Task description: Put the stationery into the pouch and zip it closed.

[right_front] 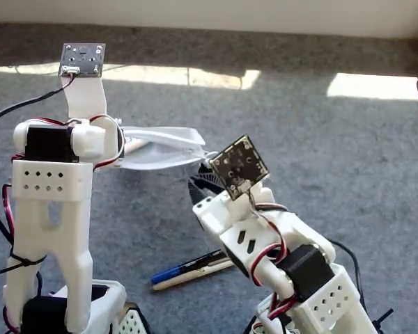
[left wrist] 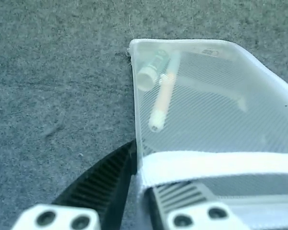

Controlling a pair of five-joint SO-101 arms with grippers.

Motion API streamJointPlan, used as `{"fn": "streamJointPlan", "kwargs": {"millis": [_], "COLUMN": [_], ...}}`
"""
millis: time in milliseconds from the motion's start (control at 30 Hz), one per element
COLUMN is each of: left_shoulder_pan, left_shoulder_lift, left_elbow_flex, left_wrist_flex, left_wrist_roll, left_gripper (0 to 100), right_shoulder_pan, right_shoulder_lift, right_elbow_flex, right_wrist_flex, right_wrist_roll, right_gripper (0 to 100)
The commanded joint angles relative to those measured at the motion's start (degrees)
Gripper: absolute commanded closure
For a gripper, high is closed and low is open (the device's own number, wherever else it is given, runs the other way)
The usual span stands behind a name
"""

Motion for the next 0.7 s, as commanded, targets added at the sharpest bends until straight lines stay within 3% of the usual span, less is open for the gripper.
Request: {"fn": "streamJointPlan", "kwargs": {"millis": [0,233,667], "left_shoulder_pan": [-0.31,-1.98,-10.86], "left_shoulder_lift": [-1.36,-1.01,-1.27], "left_elbow_flex": [-1.27,-3.65,-6.20], "left_wrist_flex": [-1.14,-3.60,-4.04], "left_wrist_roll": [0.62,0.62,0.70], "left_gripper": [98,98,98], "right_shoulder_pan": [0.66,-1.36,-17.71], "right_shoulder_lift": [-1.80,-1.89,-1.71], "right_elbow_flex": [-3.56,-0.84,12.18], "right_wrist_flex": [7.43,14.55,11.47], "right_wrist_roll": [-0.35,4.75,4.84], "right_gripper": [99.5,99.5,99.5]}}
